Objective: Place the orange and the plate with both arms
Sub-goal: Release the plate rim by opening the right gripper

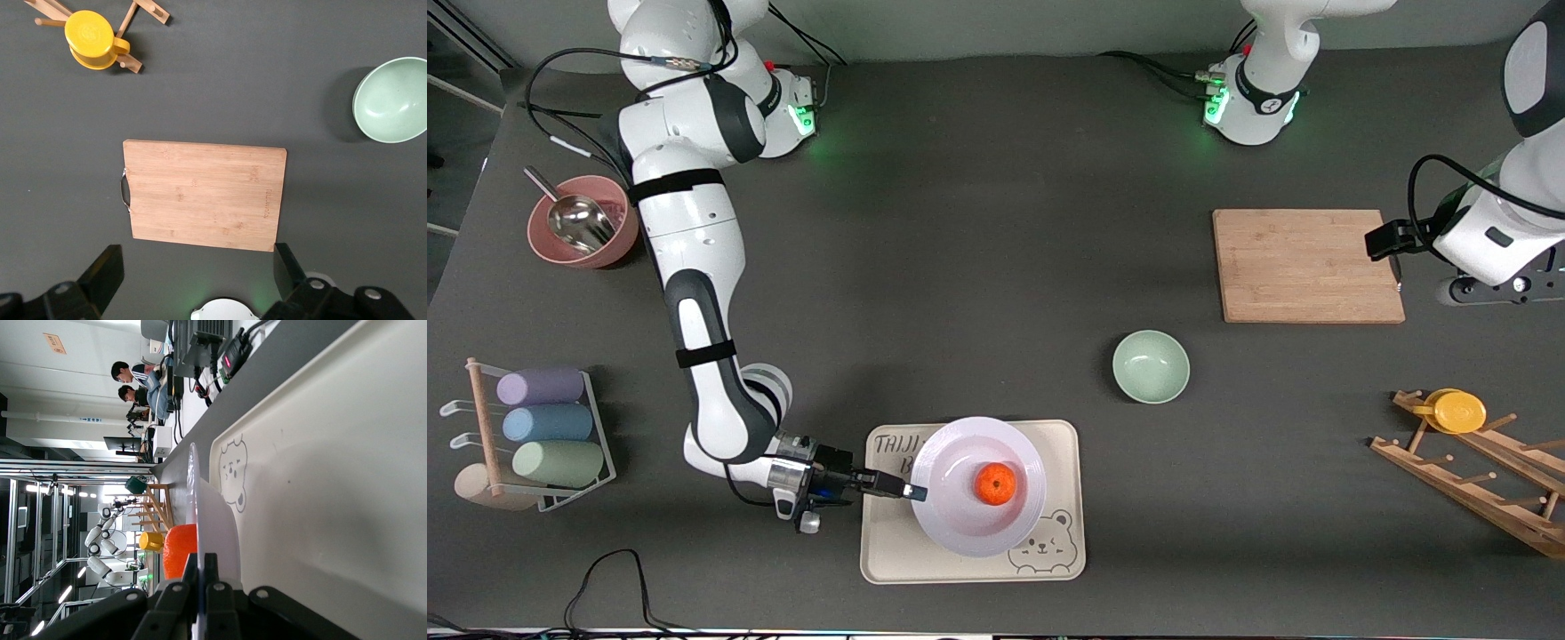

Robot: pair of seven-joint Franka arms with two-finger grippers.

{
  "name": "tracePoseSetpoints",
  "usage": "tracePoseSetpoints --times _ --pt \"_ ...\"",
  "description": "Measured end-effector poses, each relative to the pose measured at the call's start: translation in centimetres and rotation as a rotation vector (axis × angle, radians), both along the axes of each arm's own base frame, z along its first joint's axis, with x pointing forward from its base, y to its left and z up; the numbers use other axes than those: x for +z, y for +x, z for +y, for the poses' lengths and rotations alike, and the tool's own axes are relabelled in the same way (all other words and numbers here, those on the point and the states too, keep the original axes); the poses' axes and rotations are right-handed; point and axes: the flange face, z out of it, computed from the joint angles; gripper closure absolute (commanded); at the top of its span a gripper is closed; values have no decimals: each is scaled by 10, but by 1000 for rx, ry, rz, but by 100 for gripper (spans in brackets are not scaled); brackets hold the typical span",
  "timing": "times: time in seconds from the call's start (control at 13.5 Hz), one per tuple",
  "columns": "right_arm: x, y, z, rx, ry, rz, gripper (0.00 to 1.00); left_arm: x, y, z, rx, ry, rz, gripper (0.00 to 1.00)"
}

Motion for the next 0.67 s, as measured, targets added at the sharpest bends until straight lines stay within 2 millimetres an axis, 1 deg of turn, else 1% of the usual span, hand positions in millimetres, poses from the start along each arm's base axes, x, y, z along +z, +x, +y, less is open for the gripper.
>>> tracePoseSetpoints --times 0.3,0.37,0.45,0.52,0.59,0.67 --pt "-11 -2 -1 -3 -9 11 100 -1 0 0 0 0 1 0" --pt "-12 -2 -1 -7 -14 11 87 -1 0 0 0 0 2 0" --pt "-12 -2 -2 -7 -17 10 79 -2 1 0 0 0 3 0" --pt "-12 -2 -2 -6 -17 9 54 -2 1 0 0 0 3 0" --pt "-11 -1 -1 -6 -17 7 2 -2 1 0 0 0 3 0" --pt "-10 -1 -1 -6 -16 5 0 -2 1 0 0 0 3 0"
